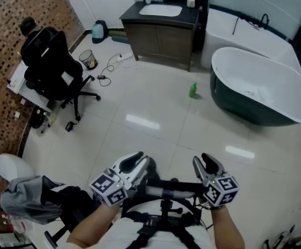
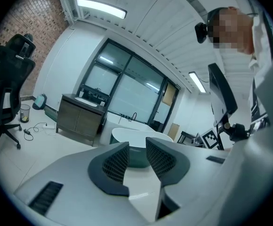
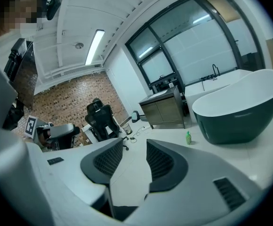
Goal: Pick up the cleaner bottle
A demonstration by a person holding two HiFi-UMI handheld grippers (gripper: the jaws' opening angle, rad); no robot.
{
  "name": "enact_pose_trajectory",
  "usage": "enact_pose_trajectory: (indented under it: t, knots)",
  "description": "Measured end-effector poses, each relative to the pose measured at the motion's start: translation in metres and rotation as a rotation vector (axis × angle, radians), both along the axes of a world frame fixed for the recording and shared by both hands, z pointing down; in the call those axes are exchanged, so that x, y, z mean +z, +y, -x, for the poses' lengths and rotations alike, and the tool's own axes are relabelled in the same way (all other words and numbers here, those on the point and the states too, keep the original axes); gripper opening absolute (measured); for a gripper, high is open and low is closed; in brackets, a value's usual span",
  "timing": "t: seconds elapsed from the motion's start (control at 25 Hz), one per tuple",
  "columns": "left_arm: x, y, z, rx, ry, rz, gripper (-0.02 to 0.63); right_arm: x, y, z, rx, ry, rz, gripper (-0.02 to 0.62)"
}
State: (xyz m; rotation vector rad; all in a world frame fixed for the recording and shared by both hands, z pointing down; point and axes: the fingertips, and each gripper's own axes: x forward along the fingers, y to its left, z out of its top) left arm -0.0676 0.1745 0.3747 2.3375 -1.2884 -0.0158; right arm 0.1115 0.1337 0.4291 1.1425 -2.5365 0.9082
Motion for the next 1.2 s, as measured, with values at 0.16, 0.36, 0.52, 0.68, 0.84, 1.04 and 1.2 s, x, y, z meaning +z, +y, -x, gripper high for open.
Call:
enact_pose_trajectory:
  t: [0.16,0.36,0.52,0.68,0.84,1.04,1.2]
  knots:
    - [0.012,-0.029,0.014,0.003,0.003,0.006,0.107,0.005,-0.018,0.005,0.013,0.022,-0.003,0.155]
    - [0.022,-0.081,0.037,0.025,0.031,0.026,0.107,0.013,-0.054,0.015,0.070,0.051,0.019,0.155]
    - [0.019,-0.130,0.064,0.061,0.039,0.023,0.107,0.009,-0.096,0.043,0.087,0.073,0.019,0.155]
    - [0.022,-0.174,0.090,0.107,0.055,0.042,0.107,-0.005,-0.141,0.076,0.108,0.082,0.002,0.155]
    - [0.026,-0.209,0.111,0.149,0.058,0.046,0.107,-0.008,-0.179,0.099,0.134,0.085,-0.021,0.155]
    - [0.029,-0.244,0.126,0.180,0.058,0.048,0.107,-0.009,-0.209,0.108,0.177,0.083,-0.022,0.155]
    - [0.029,-0.269,0.124,0.190,0.050,0.060,0.107,-0.009,-0.238,0.104,0.190,0.084,-0.016,0.155]
